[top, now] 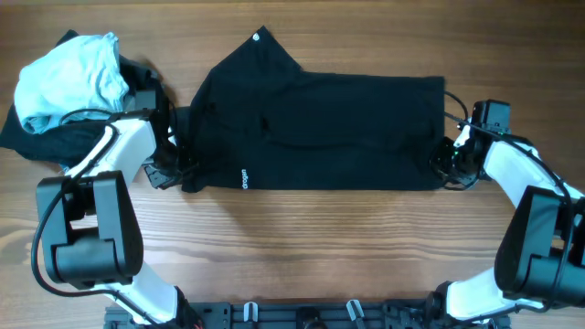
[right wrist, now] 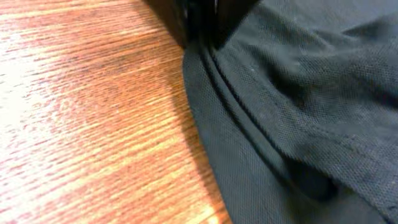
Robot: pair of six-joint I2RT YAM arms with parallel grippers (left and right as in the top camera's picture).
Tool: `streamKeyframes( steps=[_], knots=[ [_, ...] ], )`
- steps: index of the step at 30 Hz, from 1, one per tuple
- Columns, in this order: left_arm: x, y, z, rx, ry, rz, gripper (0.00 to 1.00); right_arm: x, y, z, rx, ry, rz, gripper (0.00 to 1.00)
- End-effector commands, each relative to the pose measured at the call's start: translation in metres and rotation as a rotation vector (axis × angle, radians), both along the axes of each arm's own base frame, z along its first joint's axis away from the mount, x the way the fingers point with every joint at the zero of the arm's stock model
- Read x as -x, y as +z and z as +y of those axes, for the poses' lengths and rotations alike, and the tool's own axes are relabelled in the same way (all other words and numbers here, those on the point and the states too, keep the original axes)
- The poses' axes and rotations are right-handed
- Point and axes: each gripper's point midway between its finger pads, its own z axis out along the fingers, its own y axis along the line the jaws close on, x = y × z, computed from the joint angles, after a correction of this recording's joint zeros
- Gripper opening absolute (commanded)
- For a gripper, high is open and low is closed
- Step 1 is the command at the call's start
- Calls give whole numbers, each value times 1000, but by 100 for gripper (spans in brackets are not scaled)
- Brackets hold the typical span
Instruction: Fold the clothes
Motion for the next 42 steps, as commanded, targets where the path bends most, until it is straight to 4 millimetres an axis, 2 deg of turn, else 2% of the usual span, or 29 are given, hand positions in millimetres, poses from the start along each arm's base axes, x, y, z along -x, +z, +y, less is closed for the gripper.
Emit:
streamKeyframes(
  steps=[1,3,6,7,8,12,16,19,22,25,26,27,29,31,33,34,36,38,40,42],
  knots=[
    [17,-15,15,-64,3,62,12,28,-13,2,-28,-36,120,4],
    [18,-15,15,-63,3,70,13,45,-13,-10,10,-109,195,4],
    [25,-14,15,-61,2,95,15,75,-6,-42,142,-229,320,7],
    [27,-14,14,-60,1,106,18,79,-1,-52,175,-249,331,24],
    [30,-13,14,-56,1,118,30,70,4,-54,155,-196,288,58],
    [35,-6,2,10,3,125,46,48,18,-56,139,-183,199,68],
    [44,21,-3,36,-21,123,55,20,45,-70,179,-207,112,69],
    [36,62,-3,35,-45,30,57,-13,82,-75,174,-194,-7,69],
    [20,110,-3,25,-47,-115,65,-47,116,-70,119,-165,-143,70],
    [-11,168,-9,48,-58,-359,72,-82,151,-57,58,-32,-307,70],
    [-20,179,-13,69,-65,-421,67,-91,160,-47,20,36,-363,70],
    [-32,196,-19,98,-79,-512,57,-95,165,-39,-23,66,-395,70],
    [-38,206,-20,102,-86,-566,38,-88,162,-26,-92,67,-366,68],
    [-22,194,-19,100,-77,-481,26,-53,141,-19,-144,-40,-180,62],
    [-6,174,-12,60,-62,-383,22,-14,118,-5,-209,-122,3,57],
    [9,147,-8,38,-53,-286,21,24,85,6,-211,-90,144,63],
    [21,125,-8,43,-51,-215,33,46,59,5,-179,-102,215,77],
    [30,103,-8,45,-49,-159,45,61,42,9,-185,-115,251,84],
    [39,75,-9,52,-47,-106,52,77,25,13,-193,-151,294,85],
    [46,52,-10,57,-46,-64,53,88,12,14,-187,-191,319,85]
  ],
)
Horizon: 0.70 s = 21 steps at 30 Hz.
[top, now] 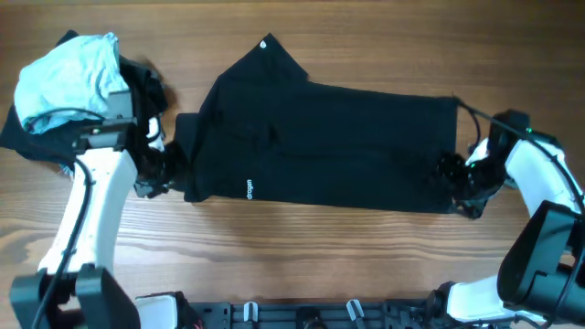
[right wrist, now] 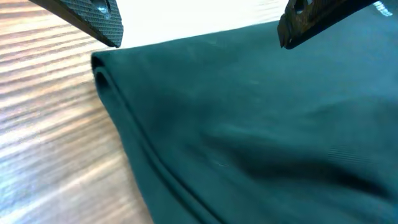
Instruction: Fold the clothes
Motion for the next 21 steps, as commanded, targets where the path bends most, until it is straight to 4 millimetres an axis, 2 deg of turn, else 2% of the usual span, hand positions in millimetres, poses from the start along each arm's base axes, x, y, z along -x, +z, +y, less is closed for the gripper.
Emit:
streamKeyframes(
  steps=[1,4,5,8,10,13,15,17,21],
  knots=[
    [19,-43,1,-3,1,101,54,19,-21,0,33,-63,60,84],
    [17,-58,-5,37,-1,106,60,24,-29,1,38,-96,69,79],
    [16,-60,-5,37,-2,109,60,22,-31,-1,47,-96,58,74],
    [17,-71,1,0,-3,137,54,17,-32,-7,77,-94,36,42],
    [20,-81,5,-19,-3,170,43,21,-33,-12,110,-90,53,28],
    [19,-95,6,-24,-3,193,31,30,-34,-20,163,-82,92,23],
    [22,-100,8,-34,-4,215,15,36,-34,-24,192,-76,119,17],
    [29,-98,8,-37,-4,246,4,41,-34,-28,215,-70,142,14],
    [75,-87,5,-27,-11,434,4,51,-31,-27,216,-59,187,12]
  ],
)
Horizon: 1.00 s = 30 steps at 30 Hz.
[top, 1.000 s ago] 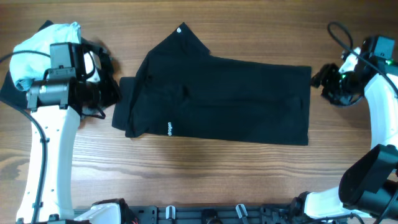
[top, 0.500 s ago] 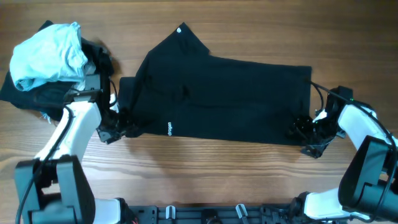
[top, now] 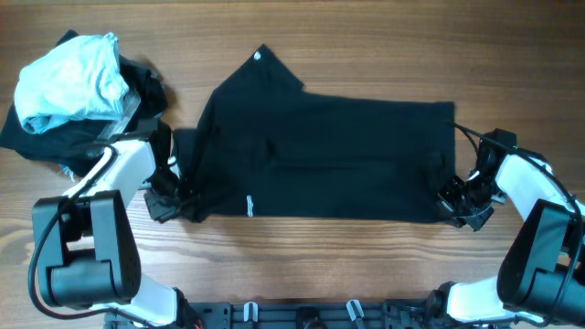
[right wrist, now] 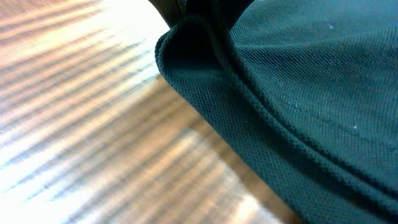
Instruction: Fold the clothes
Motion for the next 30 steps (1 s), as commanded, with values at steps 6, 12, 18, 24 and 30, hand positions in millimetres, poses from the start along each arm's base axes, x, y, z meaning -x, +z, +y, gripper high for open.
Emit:
streamKeyframes(
  steps=[6,12,18,24,30],
  knots=[
    [38,6,2,-13,4,169,53,7,8,-11,61,16,53,67],
    [-9,46,-7,72,-34,56,62,-29,37,-23,84,39,-30,72],
    [-75,141,-3,63,-71,-150,69,-90,118,-37,123,108,-263,73],
    [-181,215,-32,238,-108,-648,100,-153,173,-13,23,281,-657,77],
    [-248,208,-49,210,-179,-839,98,-165,180,-7,-13,291,-724,83]
  ],
)
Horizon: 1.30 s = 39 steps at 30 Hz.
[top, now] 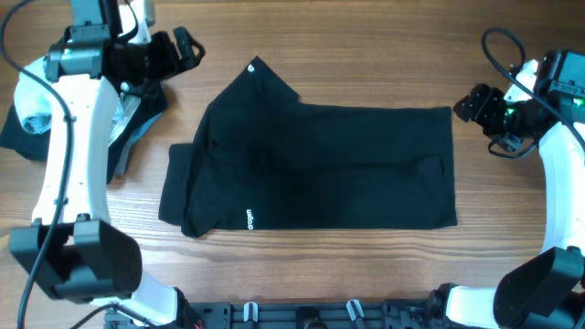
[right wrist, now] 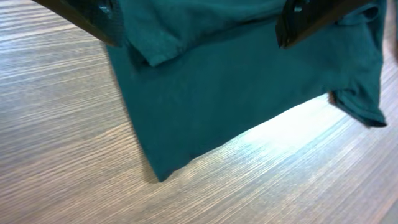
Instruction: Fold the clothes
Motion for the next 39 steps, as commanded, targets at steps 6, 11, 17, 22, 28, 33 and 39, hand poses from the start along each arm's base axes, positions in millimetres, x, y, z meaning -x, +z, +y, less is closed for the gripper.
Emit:
streamKeyframes(
  steps=[6,11,17,22,28,33,39],
  knots=[
    [-70,-138,-74,-159,-189,25,93,-10,12,-4,39,23,-62,86],
    [-98,-186,-115,-195,-293,-71,91,-9,11,-5,40,22,-55,86],
    [-129,-214,-120,-313,-249,-184,90,-10,9,-5,38,22,-50,87],
    [-124,-253,-116,-336,-247,-131,82,-9,8,-4,37,22,-47,87],
    [-120,-249,-119,-322,-240,-112,22,-11,9,-6,44,21,-54,88],
    [-113,-196,-114,-326,-216,-119,4,-20,2,-30,146,-53,-47,82],
    [-96,-130,-111,-323,-214,-143,4,-60,-50,-48,157,-85,-37,70]
  ],
)
